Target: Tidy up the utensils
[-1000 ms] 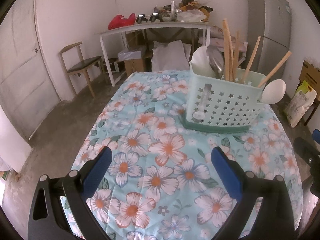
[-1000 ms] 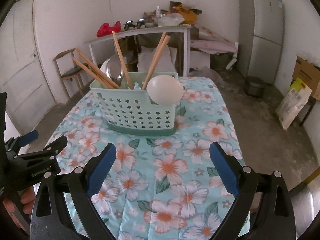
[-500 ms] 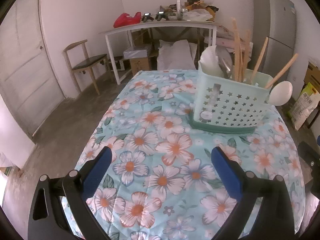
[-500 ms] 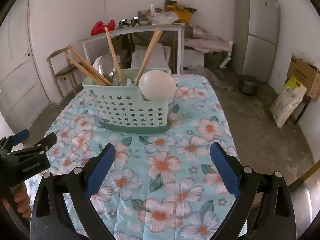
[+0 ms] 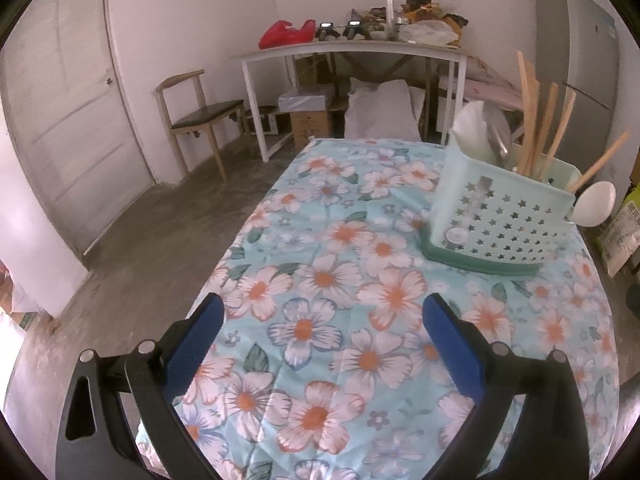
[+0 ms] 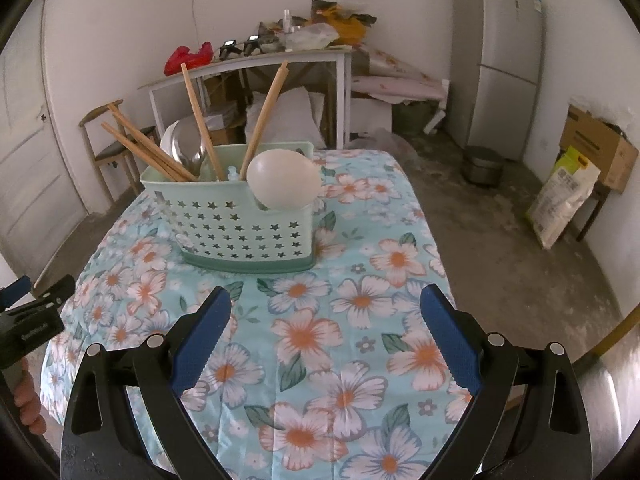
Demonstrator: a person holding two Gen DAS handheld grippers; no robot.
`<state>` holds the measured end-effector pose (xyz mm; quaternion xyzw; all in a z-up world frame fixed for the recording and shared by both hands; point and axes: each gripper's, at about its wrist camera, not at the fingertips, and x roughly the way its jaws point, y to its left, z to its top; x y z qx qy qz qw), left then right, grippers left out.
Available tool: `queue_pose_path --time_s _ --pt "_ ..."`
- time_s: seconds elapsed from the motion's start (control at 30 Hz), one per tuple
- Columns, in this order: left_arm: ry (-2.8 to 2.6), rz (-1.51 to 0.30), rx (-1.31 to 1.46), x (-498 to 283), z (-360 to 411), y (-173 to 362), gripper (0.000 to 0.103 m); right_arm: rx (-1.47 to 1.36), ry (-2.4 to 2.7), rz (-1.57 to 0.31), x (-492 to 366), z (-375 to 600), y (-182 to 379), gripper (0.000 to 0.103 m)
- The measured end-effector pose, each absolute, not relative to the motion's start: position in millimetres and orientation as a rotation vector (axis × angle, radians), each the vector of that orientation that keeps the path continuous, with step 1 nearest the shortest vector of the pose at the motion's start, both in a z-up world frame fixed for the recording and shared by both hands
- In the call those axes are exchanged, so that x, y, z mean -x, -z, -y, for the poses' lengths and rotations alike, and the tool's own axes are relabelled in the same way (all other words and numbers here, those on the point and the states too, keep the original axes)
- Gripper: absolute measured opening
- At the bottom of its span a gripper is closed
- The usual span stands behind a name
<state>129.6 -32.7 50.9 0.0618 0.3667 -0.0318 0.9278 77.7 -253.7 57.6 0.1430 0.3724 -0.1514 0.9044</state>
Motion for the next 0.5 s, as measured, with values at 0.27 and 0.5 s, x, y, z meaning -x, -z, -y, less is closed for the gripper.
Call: queue_pose_path --time_s 0.27,0.5 --pt "0.036 -0.746 -0.105 -131 24 -53 0.097 -0.288 0.312 -0.771 -80 251 -57 0.091" --pt "0.024 -0.750 -0.097 -133 20 -53 0.097 -0.284 0.310 -0.773 -80 251 -57 0.091"
